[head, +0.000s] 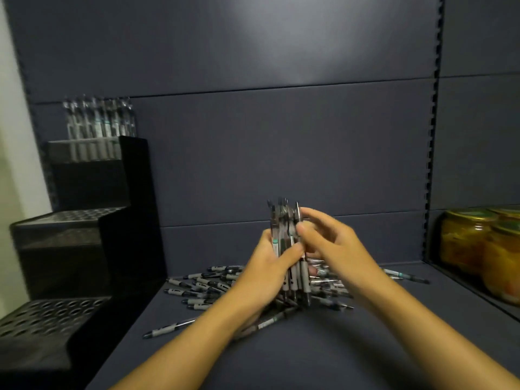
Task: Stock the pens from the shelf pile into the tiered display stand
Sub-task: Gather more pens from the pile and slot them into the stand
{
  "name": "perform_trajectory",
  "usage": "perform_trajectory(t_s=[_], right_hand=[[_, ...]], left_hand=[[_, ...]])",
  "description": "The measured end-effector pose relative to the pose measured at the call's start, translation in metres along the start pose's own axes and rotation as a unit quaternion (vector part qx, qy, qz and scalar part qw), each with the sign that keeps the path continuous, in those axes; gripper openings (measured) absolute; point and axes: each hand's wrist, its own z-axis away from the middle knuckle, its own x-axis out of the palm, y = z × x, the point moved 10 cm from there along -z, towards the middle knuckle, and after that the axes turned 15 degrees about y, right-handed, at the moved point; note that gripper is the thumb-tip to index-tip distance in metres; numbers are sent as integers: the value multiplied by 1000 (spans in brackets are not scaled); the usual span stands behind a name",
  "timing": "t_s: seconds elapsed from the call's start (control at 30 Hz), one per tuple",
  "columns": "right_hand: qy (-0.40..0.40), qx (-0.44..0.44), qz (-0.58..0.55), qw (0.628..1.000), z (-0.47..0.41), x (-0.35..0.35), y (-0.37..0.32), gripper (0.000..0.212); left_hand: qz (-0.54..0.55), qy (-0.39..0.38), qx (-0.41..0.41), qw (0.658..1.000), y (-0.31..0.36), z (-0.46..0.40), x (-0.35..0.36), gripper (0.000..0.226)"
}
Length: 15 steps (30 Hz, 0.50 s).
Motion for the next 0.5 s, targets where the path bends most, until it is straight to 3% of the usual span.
perform_trajectory(t_s=[0.1, 0.3, 0.5], right_hand=[[-34, 0, 2, 999, -4, 16, -27, 12], [-57, -82, 43, 994, -17, 66, -85, 6], [-75, -103, 24, 992, -18, 139, -116, 9]], left_hand=[[11, -1, 21, 1000, 36, 2, -19, 30], [-12, 21, 38, 999, 91, 0, -75, 29], [-39, 74, 72, 994, 129, -6, -150, 27]])
